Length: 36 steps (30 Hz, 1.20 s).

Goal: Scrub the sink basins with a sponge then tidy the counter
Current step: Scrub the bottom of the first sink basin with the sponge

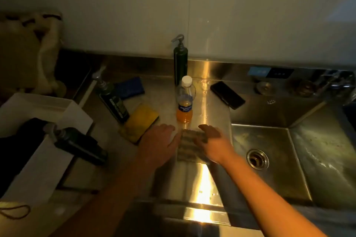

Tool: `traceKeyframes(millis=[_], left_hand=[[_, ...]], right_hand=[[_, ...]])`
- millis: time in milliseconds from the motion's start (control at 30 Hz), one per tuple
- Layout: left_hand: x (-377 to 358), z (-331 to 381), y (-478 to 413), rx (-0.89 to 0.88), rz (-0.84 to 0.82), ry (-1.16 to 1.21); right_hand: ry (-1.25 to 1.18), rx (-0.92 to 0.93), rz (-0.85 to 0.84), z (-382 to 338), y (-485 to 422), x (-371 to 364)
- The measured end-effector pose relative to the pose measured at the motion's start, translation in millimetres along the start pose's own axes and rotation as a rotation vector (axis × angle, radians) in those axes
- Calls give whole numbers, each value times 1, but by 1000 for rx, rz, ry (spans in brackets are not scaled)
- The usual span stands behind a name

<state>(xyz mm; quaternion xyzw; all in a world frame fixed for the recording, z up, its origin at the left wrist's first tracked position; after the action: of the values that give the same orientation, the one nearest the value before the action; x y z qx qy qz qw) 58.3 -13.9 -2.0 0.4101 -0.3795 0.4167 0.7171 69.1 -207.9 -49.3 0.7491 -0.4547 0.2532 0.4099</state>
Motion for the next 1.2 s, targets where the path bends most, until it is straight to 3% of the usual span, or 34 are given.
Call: traceKeyframes(millis=[333, 800, 1000, 1200], left_hand=[[-45, -21, -18, 3, 35, 38], [-44, -33, 3, 31, 58, 80], [3, -18, 8, 16, 133, 82], [97, 19, 14, -33, 254, -67]], right_hand=[[100, -19, -9, 29, -30, -25], [-76, -38, -67, 28, -33, -27], [-258, 49, 9, -1, -18, 11], [-325, 275, 259, -62, 17, 116]])
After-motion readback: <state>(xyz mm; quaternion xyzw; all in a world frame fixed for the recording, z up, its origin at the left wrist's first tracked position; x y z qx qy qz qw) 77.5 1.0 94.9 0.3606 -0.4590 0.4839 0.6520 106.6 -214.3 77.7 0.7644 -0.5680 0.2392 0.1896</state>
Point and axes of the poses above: each hand's wrist, its own y-axis away from the middle knuckle, its own x-axis out of the back of the hand, z = x × y, the point moved 6 cm from there along -y, towards the middle knuckle, and after that the axes turned 15 degrees about -z, right-handed, at the moved point
